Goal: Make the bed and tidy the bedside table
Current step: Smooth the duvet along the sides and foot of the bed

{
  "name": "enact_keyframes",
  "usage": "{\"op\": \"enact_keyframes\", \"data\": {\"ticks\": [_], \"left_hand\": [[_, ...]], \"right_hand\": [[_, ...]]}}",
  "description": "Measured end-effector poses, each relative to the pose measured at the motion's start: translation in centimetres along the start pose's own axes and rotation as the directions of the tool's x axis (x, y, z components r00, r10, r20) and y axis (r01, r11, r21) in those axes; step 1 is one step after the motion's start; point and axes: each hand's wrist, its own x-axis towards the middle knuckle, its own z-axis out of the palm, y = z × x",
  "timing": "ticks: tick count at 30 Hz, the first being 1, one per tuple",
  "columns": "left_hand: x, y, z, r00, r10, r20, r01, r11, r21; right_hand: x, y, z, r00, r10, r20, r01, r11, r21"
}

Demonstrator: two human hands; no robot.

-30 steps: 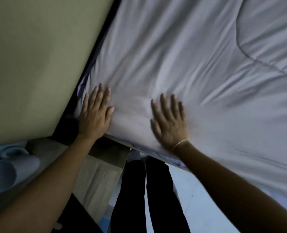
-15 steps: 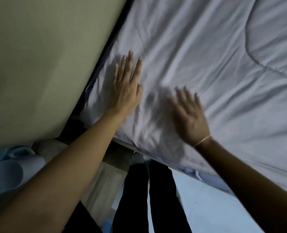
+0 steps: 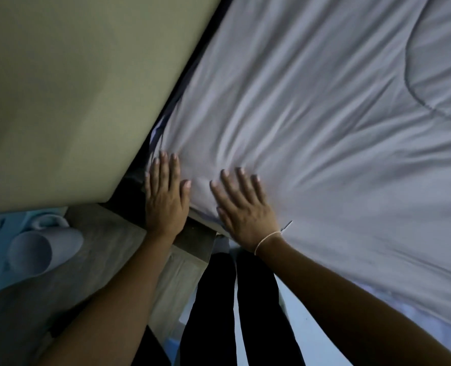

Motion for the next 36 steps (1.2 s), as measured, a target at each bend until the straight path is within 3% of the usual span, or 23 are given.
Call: {"op": "enact_keyframes", "data": {"ticks": [5,7,11,14,16,18,21,25,30,36], "left_hand": [[-2.1,0.5,-0.8,0.987,-0.155,-0.04,0.147,0.977,-0.156],[-1.7,1.9,-1.8,0.989,-0.112,-0.098,0.089,0.971,-0.221],[2.8,4.7,-3.0,0.982,0.116,-0.147,-0.142,0.973,-0.181],[6.5,4.7,-2.0,0.993,0.058,-0.099,-0.068,0.993,-0.097],[7.0,3.7,-0.9,0.998,-0.026,-0.058,0.024,0.999,-0.04],[5.8,2.9,0.1,0.997,-0.064,-0.045,0.064,0.998,0.004],[3.0,2.6,0.7,0.995,-0.095,-0.044,0.096,0.995,0.038],[-1.0,2.2,1.1,0.991,-0.133,0.002,0.133,0.991,-0.007],[-4.4,0.9,1.0,0.992,-0.092,0.089,0.092,0.996,0.007],[-5.6,2.7,-2.8,0.987,-0.051,0.154,0.052,0.999,-0.002]], "right_hand": [[-2.5,-1.1,0.0,0.93,-0.359,0.073,0.357,0.933,0.042],[-3.0,-0.4,-1.4,0.903,-0.429,0.015,0.425,0.898,0.112],[-1.8,5.6,-4.7,0.96,-0.197,-0.201,0.225,0.967,0.124],[-0.8,12.3,-5.0,0.965,0.132,-0.228,-0.131,0.991,0.02],[-1.3,13.9,-4.1,0.908,0.381,-0.174,-0.383,0.923,0.026],[-2.2,12.7,-2.7,0.851,0.507,-0.138,-0.508,0.861,0.029],[-3.5,8.3,-1.2,0.876,0.474,-0.09,-0.476,0.879,-0.004],[-6.8,3.6,0.5,0.961,0.277,0.008,-0.276,0.96,-0.033],[-9.3,1.8,0.6,0.99,0.088,0.108,-0.085,0.996,-0.033],[-9.6,2.9,-3.3,0.982,0.122,0.146,-0.135,0.988,0.081]]}}
